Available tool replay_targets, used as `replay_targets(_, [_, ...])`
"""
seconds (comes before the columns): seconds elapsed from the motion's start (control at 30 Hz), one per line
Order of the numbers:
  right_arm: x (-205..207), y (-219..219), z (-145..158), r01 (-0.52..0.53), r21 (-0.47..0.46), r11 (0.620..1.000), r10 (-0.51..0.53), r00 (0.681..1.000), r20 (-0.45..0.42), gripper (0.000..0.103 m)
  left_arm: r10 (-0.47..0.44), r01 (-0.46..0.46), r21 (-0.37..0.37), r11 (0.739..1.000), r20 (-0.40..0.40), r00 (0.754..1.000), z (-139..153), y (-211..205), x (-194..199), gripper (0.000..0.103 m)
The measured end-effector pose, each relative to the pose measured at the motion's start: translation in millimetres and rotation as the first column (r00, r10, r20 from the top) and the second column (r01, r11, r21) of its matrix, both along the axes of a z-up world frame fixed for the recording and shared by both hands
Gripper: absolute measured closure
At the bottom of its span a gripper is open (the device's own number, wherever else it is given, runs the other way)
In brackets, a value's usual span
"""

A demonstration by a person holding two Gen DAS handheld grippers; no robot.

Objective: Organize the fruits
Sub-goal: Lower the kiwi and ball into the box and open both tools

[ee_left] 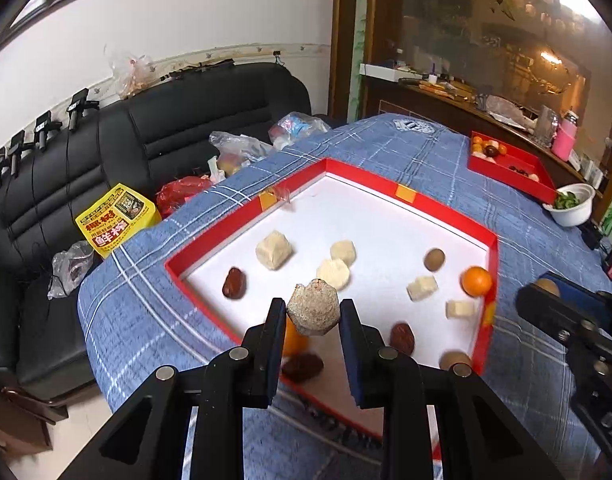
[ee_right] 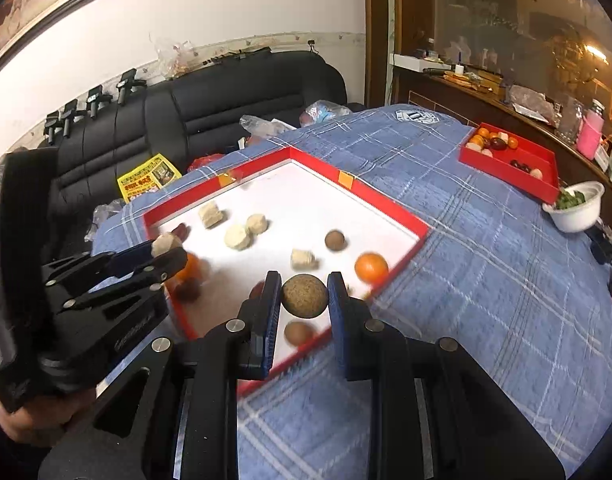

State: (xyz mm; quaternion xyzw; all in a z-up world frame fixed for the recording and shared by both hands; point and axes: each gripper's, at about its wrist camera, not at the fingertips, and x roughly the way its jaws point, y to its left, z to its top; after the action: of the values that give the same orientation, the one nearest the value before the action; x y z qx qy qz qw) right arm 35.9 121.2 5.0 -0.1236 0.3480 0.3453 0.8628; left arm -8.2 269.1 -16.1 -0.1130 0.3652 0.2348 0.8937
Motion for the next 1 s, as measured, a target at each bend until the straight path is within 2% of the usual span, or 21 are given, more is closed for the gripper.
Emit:
replay_targets(0.47, [66.9, 61.9, -18.7, 0.036, -0.05, 0.998, -0.038, 0.998, -0.054, 0.08, 0.046, -0.05, -0.032, 0.998, -0.103, 0.994, -16.2, 36.0, 54.8, 0.077])
replay_targets(0.67, [88.3, 79.1, -32.6, 0.051, -0.082, 0.995, -0.057, 0.995, -0.08, 0.08, 0.047, -0.053, -0.039, 0.998, -0.148, 0.988, -26.9, 46.3, 74.5, 0.077])
replay_targets(1.0, [114.8, 91.6, -49.4, 0.106, -0.116, 0.988, -0.118, 0.987, -0.105, 0.08, 0.019, -0.027, -0.042, 0.999, -0.176, 0.984, -34.5, 48.7, 94.9, 0.077])
